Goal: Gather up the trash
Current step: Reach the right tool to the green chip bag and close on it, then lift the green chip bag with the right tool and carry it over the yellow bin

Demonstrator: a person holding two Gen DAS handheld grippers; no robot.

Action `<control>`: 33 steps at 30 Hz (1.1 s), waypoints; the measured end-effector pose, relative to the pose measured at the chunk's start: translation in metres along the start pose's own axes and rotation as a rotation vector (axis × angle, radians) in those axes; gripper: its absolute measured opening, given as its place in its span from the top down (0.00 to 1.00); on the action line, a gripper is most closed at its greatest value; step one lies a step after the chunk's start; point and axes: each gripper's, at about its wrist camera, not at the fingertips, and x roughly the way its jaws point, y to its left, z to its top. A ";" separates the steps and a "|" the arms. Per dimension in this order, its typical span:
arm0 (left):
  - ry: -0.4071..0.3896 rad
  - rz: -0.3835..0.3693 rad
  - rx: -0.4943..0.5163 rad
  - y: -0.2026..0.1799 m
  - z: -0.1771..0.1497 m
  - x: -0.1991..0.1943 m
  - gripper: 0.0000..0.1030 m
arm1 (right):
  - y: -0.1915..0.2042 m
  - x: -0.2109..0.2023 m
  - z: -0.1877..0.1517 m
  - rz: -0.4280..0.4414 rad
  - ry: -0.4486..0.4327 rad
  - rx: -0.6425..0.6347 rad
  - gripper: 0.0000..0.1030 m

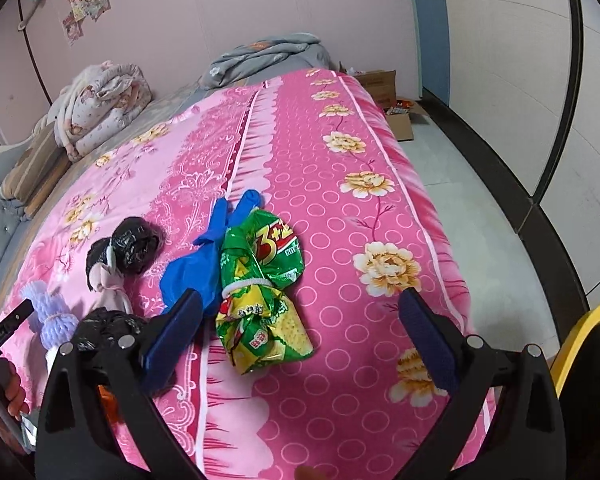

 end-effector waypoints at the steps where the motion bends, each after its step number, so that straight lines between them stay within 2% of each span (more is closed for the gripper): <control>1: 0.000 -0.008 0.009 -0.002 -0.001 0.002 0.08 | -0.001 0.004 -0.001 0.009 0.012 0.001 0.17; 3: 0.004 -0.029 0.020 -0.005 -0.003 0.006 0.09 | -0.002 0.007 -0.003 0.019 0.026 0.001 0.22; 5: 0.015 -0.048 0.026 -0.007 -0.003 0.011 0.15 | -0.002 0.013 -0.006 0.026 0.038 -0.007 0.27; 8: 0.040 -0.071 0.038 -0.011 -0.005 0.018 0.30 | -0.002 0.020 -0.007 0.038 0.053 -0.008 0.38; 9: 0.045 -0.074 0.043 -0.012 -0.005 0.020 0.41 | -0.001 0.022 -0.008 0.040 0.059 -0.012 0.45; 11: 0.060 -0.085 0.069 -0.018 -0.007 0.024 0.51 | 0.001 0.026 -0.008 0.044 0.071 -0.021 0.57; 13: 0.070 -0.101 0.092 -0.024 -0.009 0.027 0.65 | 0.002 0.028 -0.009 0.055 0.081 -0.028 0.59; 16: 0.079 -0.108 0.100 -0.027 -0.010 0.028 0.74 | 0.003 0.027 -0.010 0.064 0.079 -0.027 0.63; 22: 0.066 -0.119 0.078 -0.023 -0.009 0.023 0.78 | 0.004 0.023 -0.008 0.059 0.071 -0.040 0.67; 28: 0.038 -0.134 0.113 -0.030 -0.007 0.012 0.80 | 0.002 0.018 -0.008 0.057 0.059 -0.040 0.69; 33: 0.004 -0.152 0.082 -0.025 -0.003 0.002 0.82 | 0.001 0.012 -0.008 0.057 0.052 -0.034 0.71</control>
